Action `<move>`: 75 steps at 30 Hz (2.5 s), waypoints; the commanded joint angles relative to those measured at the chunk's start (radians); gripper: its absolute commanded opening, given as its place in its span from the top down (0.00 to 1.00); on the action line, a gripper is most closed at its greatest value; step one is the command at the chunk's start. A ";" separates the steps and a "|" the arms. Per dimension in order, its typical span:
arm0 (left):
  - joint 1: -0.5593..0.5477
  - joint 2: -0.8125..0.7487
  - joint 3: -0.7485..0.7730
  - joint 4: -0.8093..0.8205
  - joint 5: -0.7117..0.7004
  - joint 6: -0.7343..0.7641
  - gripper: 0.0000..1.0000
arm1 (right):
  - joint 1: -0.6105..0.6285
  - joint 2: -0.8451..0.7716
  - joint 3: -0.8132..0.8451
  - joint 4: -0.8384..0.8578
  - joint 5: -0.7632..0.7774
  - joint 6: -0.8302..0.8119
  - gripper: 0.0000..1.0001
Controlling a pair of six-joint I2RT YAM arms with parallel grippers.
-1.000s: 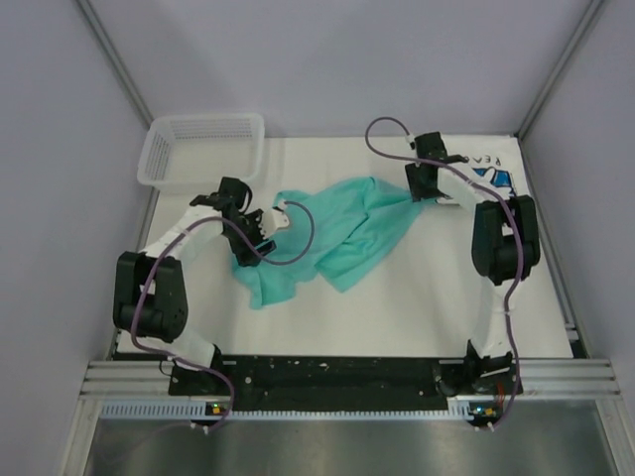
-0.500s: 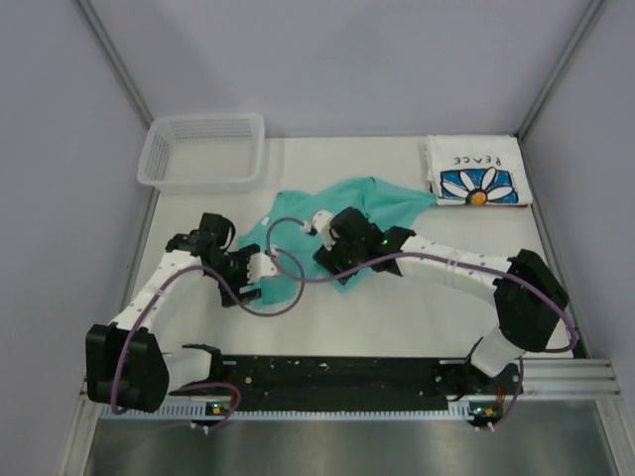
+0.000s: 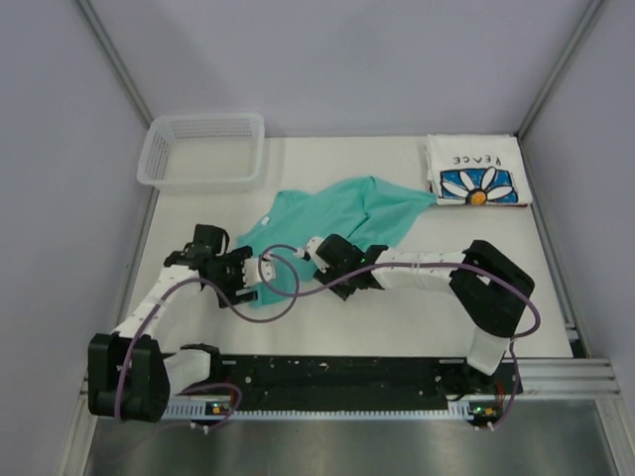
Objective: Fold and stack the t-shirts
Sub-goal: Flatten out the tshirt
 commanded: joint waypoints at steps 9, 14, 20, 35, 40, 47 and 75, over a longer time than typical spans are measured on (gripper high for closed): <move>0.013 0.262 0.071 0.228 -0.041 -0.026 0.18 | -0.070 -0.102 -0.094 0.018 0.064 0.068 1.00; 0.013 0.308 0.094 0.204 0.006 -0.066 0.67 | -0.153 -0.252 -0.143 0.007 0.043 0.102 1.00; 0.029 0.224 0.163 0.110 0.043 -0.190 1.00 | -0.205 -0.403 -0.102 -0.118 0.087 0.082 1.00; 0.263 -0.150 0.813 -0.549 0.109 -0.352 1.00 | -0.215 -0.846 0.335 -0.726 0.196 0.023 1.00; 0.268 -0.134 1.040 -0.695 0.080 -0.372 1.00 | -0.215 -0.949 0.424 -0.761 0.198 0.056 1.00; 0.268 -0.069 1.111 -0.544 0.085 -0.430 1.00 | -0.224 -0.826 0.477 -0.636 0.382 0.028 1.00; 0.266 -0.072 1.286 -0.327 0.172 -0.528 1.00 | -0.618 -0.648 0.966 -0.623 -0.110 -0.111 1.00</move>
